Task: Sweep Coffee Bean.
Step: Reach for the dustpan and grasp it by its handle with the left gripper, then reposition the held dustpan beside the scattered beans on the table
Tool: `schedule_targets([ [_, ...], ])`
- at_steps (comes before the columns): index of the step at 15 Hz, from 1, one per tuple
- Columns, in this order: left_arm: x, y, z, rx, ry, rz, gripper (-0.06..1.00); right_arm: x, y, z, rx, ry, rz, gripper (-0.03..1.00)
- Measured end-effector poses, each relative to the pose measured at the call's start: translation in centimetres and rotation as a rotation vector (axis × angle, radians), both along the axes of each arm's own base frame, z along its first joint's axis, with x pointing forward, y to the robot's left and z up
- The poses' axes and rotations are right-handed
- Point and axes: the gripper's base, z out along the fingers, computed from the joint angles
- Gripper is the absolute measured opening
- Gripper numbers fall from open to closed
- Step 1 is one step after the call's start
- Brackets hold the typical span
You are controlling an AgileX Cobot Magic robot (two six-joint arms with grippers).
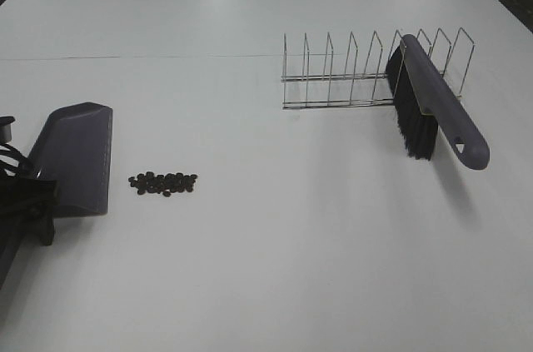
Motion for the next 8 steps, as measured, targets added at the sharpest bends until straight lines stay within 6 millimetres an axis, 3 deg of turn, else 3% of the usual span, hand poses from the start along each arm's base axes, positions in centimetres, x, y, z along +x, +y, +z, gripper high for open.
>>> schedule_targets([
  [1,0.0,0.02,0.0,0.002,0.0,-0.003,0.48,0.0,0.0,0.0,0.0,0.0,0.0,0.69],
  [2,0.01,0.06,0.0,0.007,-0.002,-0.013,0.34,0.0,0.01,0.0,0.001,0.0,0.001,0.69],
  [8,-0.07,0.42,-0.01,0.046,0.006,-0.102,0.33,0.0,0.01,0.0,0.001,0.0,0.001,0.69],
])
